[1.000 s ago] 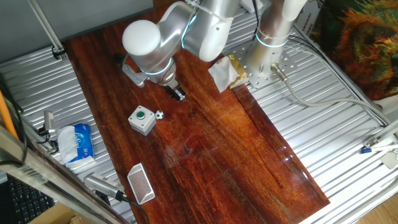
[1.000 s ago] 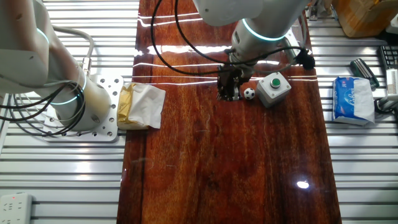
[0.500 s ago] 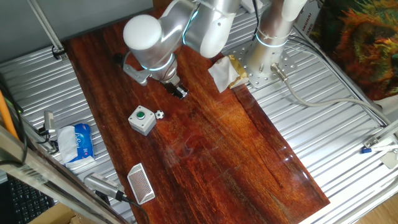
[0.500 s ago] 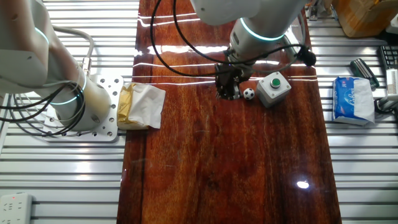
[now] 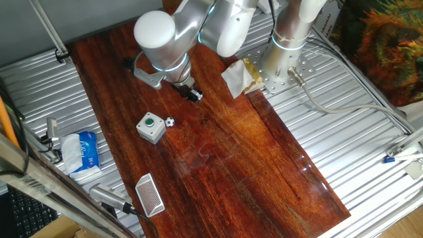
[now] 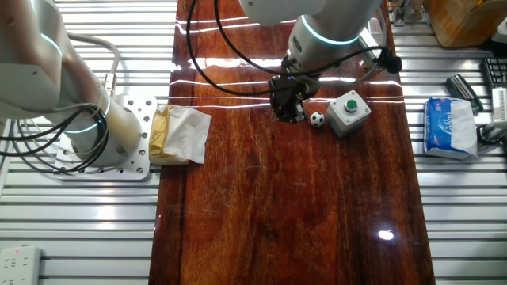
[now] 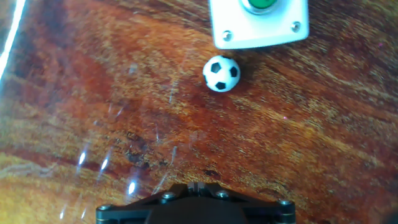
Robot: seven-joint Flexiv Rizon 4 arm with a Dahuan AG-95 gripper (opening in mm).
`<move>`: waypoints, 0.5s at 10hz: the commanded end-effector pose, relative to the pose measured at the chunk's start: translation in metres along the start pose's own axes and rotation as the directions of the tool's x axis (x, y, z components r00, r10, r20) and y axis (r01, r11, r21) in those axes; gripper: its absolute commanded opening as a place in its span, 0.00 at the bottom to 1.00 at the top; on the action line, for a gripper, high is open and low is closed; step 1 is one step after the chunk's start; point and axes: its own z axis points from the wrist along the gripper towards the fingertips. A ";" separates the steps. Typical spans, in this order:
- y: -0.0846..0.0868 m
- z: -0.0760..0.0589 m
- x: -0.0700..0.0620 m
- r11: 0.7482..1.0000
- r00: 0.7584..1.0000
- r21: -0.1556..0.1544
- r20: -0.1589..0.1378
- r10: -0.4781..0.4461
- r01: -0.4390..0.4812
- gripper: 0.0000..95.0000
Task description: Push the soccer ball into the goal
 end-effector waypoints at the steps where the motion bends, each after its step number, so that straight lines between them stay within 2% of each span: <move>1: 0.001 0.000 0.000 1.000 1.000 0.001 0.001 0.000 0.000 0.00; 5: 0.000 0.001 0.000 1.000 1.000 -0.006 0.001 0.011 -0.011 0.00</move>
